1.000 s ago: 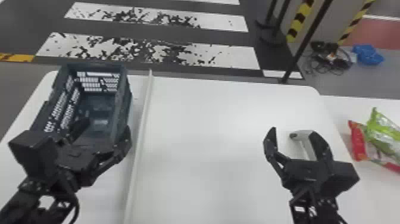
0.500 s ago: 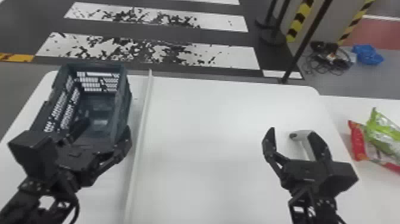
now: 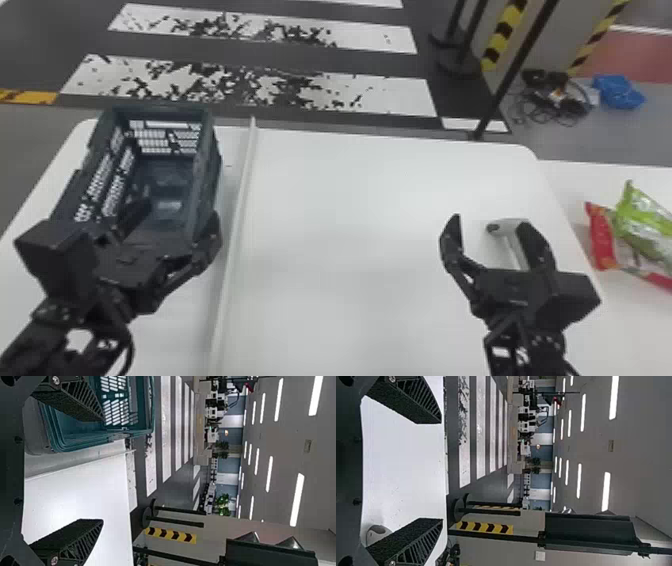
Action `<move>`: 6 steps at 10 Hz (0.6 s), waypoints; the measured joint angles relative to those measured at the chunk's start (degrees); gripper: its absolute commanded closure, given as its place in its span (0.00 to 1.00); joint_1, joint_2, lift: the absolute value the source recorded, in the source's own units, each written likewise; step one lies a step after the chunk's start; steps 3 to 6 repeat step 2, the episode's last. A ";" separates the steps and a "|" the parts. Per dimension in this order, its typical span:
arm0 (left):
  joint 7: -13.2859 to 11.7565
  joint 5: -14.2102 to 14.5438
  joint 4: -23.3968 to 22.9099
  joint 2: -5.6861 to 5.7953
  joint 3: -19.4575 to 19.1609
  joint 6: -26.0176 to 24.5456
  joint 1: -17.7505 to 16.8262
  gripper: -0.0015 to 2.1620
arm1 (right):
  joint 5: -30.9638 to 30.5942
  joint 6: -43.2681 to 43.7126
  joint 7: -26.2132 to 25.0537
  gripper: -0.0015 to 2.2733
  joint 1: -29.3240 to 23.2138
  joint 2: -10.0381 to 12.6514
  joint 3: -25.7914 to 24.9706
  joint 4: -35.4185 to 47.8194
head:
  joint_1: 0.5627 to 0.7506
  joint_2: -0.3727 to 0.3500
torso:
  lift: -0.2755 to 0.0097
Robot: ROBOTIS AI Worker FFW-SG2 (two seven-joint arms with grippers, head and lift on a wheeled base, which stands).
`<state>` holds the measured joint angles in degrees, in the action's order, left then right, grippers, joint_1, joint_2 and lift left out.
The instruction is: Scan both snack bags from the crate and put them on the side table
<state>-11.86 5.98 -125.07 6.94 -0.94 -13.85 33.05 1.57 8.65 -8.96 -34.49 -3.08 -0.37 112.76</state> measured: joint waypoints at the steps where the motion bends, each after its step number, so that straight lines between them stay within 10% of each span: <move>1: 0.02 0.00 0.00 0.00 0.01 0.00 0.00 0.04 | 0.00 0.00 0.00 0.02 -0.03 0.00 -0.01 0.00 | 0.70 0.37 | 0.66; 6: 0.02 0.01 0.00 0.00 0.03 0.00 0.00 0.04 | 0.00 0.00 0.00 0.02 -0.04 0.00 0.00 0.00 | 0.70 0.37 | 0.66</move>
